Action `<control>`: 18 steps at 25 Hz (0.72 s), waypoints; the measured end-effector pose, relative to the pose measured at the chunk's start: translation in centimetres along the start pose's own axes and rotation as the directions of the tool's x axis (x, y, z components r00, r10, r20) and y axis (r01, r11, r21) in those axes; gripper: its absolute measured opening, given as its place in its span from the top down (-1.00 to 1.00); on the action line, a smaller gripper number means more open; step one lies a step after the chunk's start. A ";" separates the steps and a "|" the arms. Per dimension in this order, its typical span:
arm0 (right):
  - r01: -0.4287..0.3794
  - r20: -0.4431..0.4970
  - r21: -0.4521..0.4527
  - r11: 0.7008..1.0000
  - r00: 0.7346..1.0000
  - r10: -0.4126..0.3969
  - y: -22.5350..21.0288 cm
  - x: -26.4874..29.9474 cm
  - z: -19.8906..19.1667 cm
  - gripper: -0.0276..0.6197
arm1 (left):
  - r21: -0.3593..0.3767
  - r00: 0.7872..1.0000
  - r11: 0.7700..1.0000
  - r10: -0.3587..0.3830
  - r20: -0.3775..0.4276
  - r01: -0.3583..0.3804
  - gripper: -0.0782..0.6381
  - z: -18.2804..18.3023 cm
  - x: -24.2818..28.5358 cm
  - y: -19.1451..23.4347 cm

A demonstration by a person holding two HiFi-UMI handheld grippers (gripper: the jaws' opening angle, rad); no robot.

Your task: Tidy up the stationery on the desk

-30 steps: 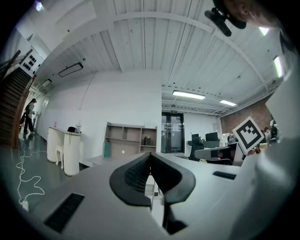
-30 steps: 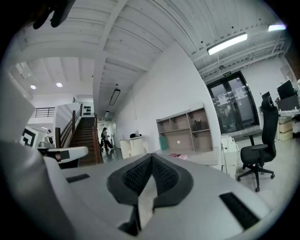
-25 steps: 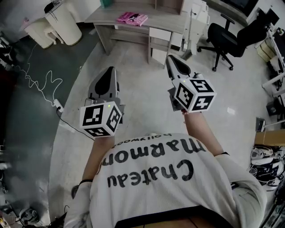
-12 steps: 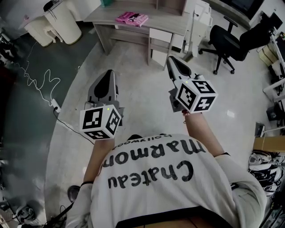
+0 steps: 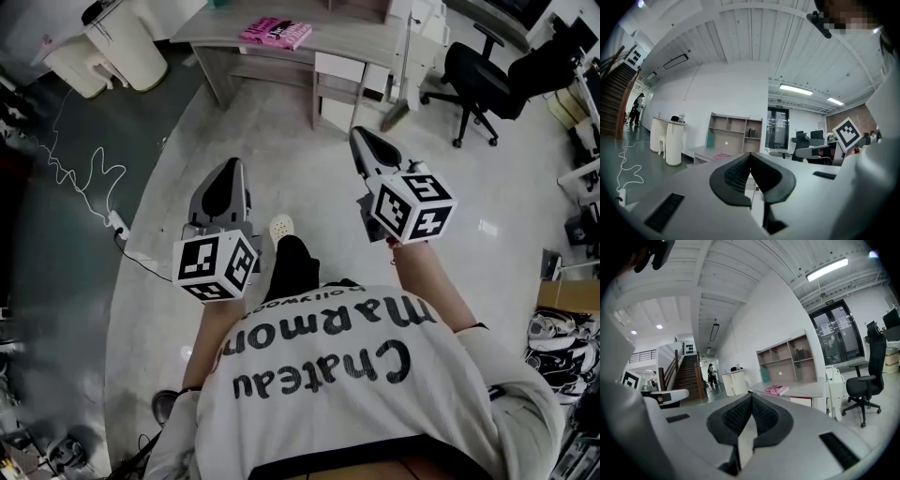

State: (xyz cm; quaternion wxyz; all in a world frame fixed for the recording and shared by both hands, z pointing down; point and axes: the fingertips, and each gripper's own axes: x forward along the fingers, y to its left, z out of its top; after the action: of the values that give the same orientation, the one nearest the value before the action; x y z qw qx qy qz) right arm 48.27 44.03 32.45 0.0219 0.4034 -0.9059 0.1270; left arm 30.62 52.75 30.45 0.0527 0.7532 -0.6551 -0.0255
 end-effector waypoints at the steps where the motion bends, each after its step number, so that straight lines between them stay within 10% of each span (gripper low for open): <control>1: 0.005 -0.007 -0.003 1.000 1.000 -0.005 -0.2 0.4 -0.1 0.88 | -0.007 1.000 1.000 -0.001 -0.001 0.001 0.74 -0.1 0.5 0.4; 18: 0.061 -0.027 0.064 0.996 0.998 -0.059 -4.8 17.6 4.1 0.88 | -0.011 0.997 0.997 -0.081 -0.002 0.081 0.74 2.9 17.5 10.8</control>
State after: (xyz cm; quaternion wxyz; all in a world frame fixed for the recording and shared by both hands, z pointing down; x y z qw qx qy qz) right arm 40.26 27.16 32.01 0.0240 0.4293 -0.8884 0.1605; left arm 22.14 33.86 29.31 0.0565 0.7788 -0.6240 -0.0304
